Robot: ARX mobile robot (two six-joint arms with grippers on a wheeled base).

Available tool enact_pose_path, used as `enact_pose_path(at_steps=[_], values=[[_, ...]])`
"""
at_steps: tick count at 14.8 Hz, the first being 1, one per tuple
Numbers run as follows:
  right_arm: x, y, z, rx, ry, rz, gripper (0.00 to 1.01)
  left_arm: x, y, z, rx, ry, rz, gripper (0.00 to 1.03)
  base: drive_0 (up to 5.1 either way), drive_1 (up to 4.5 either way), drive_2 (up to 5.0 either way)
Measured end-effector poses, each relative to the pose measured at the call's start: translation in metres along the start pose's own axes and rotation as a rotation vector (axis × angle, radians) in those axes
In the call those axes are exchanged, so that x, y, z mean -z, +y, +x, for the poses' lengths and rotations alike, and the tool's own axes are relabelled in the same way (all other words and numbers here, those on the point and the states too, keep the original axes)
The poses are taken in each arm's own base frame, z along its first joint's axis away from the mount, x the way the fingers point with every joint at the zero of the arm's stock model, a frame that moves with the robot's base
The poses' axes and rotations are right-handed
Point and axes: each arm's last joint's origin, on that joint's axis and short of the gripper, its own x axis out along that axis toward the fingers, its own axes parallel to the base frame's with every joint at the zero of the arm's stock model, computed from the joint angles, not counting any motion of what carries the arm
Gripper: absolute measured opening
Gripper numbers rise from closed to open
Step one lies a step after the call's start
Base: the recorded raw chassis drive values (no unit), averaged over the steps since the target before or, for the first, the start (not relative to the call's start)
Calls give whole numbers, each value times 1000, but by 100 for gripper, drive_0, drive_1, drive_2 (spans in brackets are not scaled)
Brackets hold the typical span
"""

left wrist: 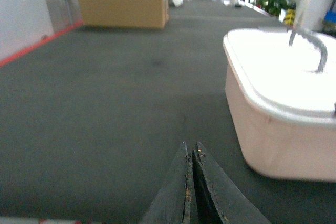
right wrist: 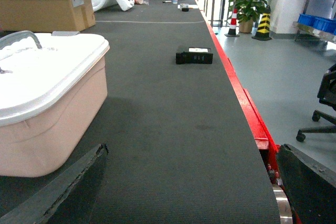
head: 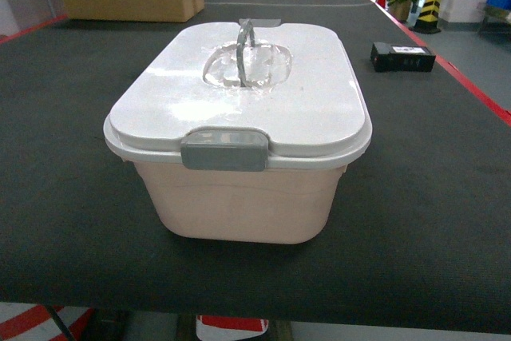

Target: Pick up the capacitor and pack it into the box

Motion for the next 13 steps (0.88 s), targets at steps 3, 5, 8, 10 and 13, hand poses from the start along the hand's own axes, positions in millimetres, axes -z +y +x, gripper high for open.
enact_pose_path(at_steps=[3,5,8,10,13], values=[[0,0,0,0,0,0,98,1,0,-6,0,-9,0,2,0,0,0],[0,0,0,0,-1,0,98,1,0,-6,-1,-13,0,20,0,0,0],[0,0,0,0,0,0,98,0,0,-6,0,-14,0,63,0,0,0],[0,0,0,0,0,0,98,1,0,-6,0,-14,0,92,0,0,0],[0,0,0,0,0,0,98,1,0,-6,0,-14,0,98,0,0,0]])
